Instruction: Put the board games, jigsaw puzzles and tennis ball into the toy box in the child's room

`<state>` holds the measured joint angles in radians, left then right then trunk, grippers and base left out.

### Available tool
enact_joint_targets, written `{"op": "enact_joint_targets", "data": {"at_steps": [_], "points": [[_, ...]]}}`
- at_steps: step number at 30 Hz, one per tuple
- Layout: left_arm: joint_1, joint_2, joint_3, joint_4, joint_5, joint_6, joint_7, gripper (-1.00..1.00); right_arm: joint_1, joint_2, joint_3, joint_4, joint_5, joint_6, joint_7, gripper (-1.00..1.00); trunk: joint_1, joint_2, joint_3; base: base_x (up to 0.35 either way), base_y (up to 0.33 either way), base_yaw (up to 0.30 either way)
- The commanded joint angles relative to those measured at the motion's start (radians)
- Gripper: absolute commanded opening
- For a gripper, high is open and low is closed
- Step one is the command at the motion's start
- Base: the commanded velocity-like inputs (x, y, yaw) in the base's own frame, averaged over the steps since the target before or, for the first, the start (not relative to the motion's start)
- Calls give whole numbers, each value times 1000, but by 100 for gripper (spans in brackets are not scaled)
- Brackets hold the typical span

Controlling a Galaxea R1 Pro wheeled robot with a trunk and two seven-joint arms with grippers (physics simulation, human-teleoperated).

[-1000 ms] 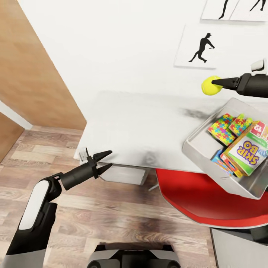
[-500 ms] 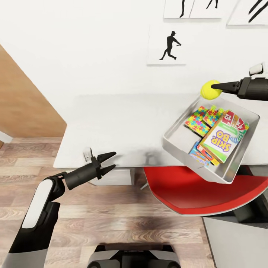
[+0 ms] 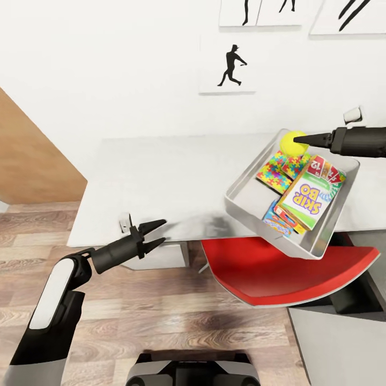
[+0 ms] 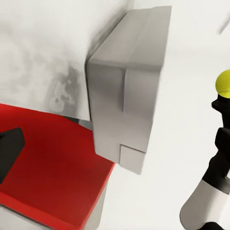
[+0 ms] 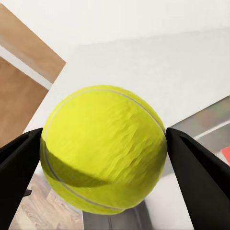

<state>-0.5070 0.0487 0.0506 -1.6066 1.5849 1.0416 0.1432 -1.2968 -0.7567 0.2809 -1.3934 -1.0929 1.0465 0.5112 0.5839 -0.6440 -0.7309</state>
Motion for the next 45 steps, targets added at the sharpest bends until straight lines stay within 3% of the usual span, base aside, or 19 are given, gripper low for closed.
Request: {"op": "enact_joint_targets", "data": {"at_steps": [1, 7, 12, 21, 35, 45], "points": [[-1, 0, 1, -1, 11, 4, 10, 100, -1, -1, 2, 1, 8, 1, 10, -100, 0, -1, -1, 0, 0, -18], [0, 13, 0, -1, 13, 2, 36, 100, 28, 4, 14, -10, 9, 1, 9, -100, 0, -1, -1, 0, 0, -9], [1, 13, 0, -1, 16, 2, 80, 100, 40, 7, 74, -12, 13, 1, 8, -100, 0, -1, -1, 0, 0, -3], [1, 14, 0, -1, 22, 2, 110, 100, 48, 16, 126, -5, 20, 1, -2, -100, 0, -1, -1, 0, 0, 0], [-1, 8, -3, -1, 25, 2, 114, 100, 56, 54, 135, 16, 23, 1, -169, -100, 0, -1, -1, 0, 0, 0], [-2, 6, -4, -1, 27, 2, 114, 100, 60, 58, 134, 17, 24, 1, -198, -100, 0, -1, -1, 0, 0, 0]]}}
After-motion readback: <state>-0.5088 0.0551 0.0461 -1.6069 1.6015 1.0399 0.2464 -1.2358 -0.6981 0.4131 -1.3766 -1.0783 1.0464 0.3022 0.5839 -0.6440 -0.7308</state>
